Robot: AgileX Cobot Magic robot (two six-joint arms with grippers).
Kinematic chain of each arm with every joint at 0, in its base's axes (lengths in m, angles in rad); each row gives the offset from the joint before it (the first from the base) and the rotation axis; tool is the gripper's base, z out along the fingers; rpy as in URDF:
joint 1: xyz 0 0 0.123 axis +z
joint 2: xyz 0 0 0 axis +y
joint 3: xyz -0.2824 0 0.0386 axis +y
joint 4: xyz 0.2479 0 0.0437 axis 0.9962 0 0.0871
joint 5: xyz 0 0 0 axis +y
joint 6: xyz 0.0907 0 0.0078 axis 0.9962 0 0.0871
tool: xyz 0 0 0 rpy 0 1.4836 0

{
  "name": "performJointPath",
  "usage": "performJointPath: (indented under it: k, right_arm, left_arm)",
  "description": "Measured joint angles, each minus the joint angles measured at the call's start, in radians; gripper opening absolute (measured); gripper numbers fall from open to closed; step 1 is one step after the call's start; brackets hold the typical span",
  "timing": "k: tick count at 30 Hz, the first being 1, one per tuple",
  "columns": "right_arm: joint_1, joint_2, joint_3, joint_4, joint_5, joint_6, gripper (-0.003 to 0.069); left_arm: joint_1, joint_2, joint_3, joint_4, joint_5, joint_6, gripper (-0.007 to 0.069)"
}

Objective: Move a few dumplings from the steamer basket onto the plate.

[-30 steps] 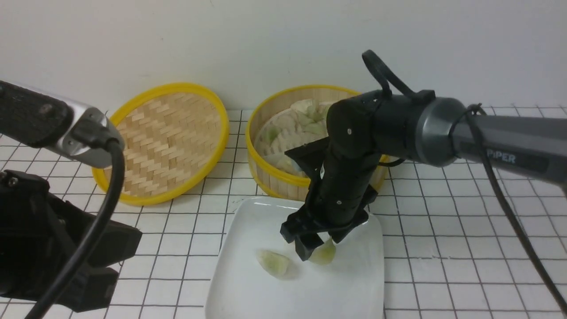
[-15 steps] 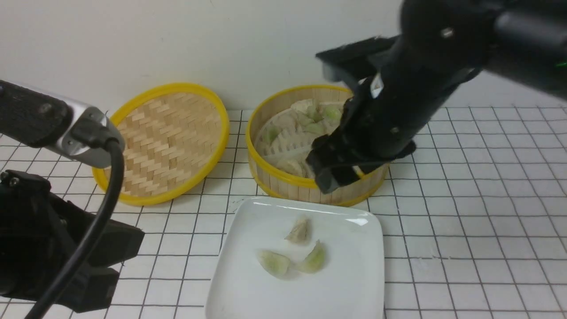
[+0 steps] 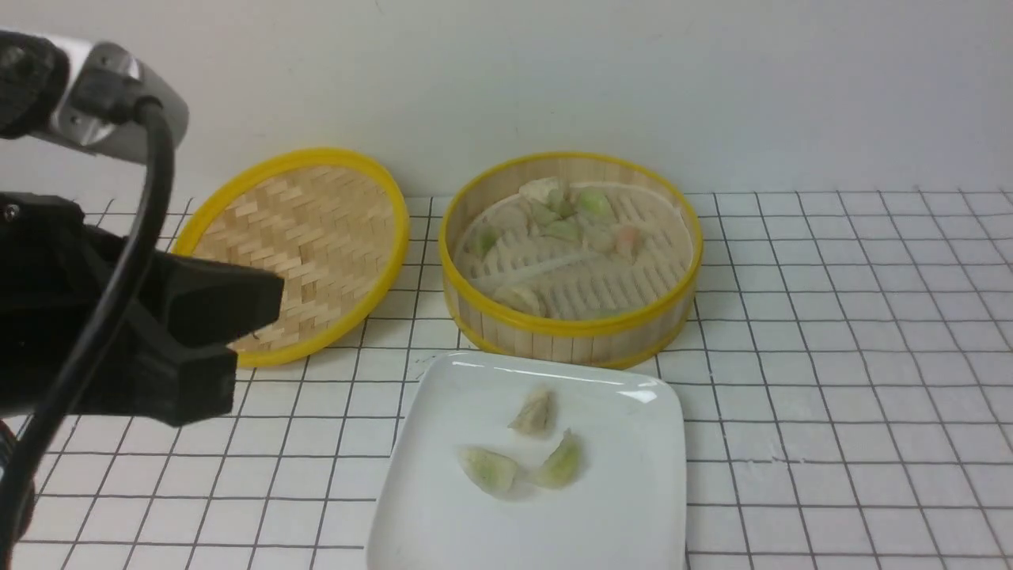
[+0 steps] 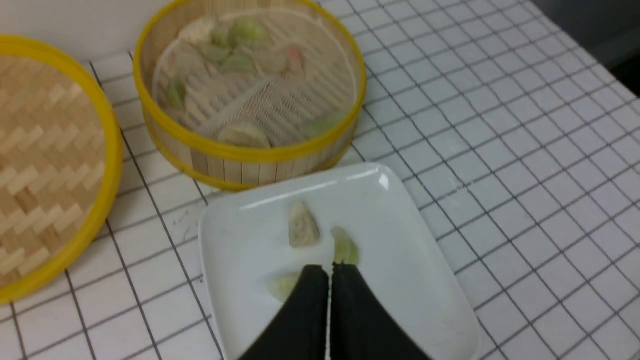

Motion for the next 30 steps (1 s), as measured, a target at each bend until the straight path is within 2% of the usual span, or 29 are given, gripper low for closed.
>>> performJointPath:
  k: [4,9,15,21,30]
  right_arm:
    - [0.000,-0.262,0.137,-0.109,-0.116,0.140,-0.0015]
    - [0.001,-0.336,0.200,-0.268,-0.168,0.276,-0.0015]
    - [0.001,-0.336,0.210,-0.301,-0.236,0.295,-0.0015]
    - [0.001,-0.336,0.218,-0.311,-0.239,0.297,-0.0015]
    - [0.001,-0.336,0.218,-0.311,-0.239,0.297,-0.0015]
  left_arm:
    - [0.000,0.029,0.000,-0.002,-0.036,0.000,-0.0006]
    - [0.000,0.082,0.001,-0.023,-0.050,0.001,-0.0006]
    - [0.000,0.086,0.002,-0.012,-0.051,0.001,-0.0006]
    - [0.000,-0.027,0.002,0.044,-0.052,0.007,-0.0006]
    - [0.000,-0.141,0.002,0.026,-0.052,0.007,-0.0006]
